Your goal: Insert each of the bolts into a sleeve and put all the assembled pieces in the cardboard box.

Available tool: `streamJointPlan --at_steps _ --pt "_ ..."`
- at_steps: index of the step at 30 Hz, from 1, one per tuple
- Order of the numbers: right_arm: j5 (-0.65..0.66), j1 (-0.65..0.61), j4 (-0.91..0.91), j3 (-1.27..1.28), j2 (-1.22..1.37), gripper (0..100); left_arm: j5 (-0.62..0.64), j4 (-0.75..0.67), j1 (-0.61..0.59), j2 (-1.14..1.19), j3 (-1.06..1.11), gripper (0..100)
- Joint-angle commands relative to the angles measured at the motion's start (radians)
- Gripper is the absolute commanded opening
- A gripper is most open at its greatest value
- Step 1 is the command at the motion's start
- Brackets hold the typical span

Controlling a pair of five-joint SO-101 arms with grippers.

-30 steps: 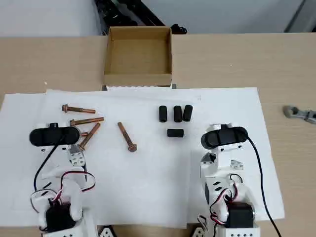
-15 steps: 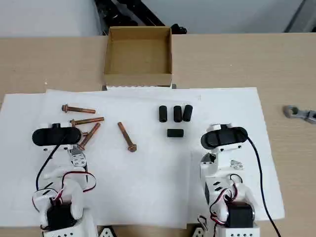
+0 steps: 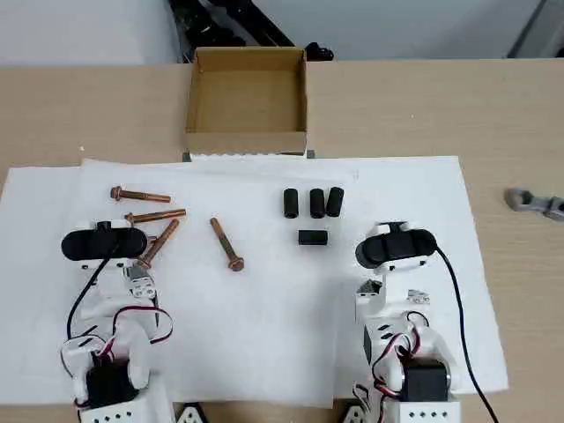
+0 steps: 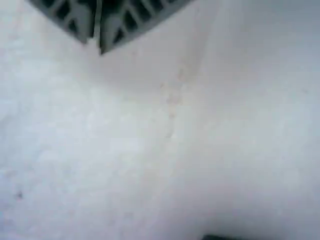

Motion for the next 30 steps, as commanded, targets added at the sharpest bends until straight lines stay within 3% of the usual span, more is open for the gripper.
streamJointPlan --at_steps 1,30 --pt "0.009 0.002 0.001 -0.006 -0.01 0.4 -0.005 -0.005 0.002 -0.012 -0.001 0" --pt "0.011 0.004 0.033 -0.072 -0.01 0.4 -0.035 0.012 0.0 -0.006 -0.067 0"
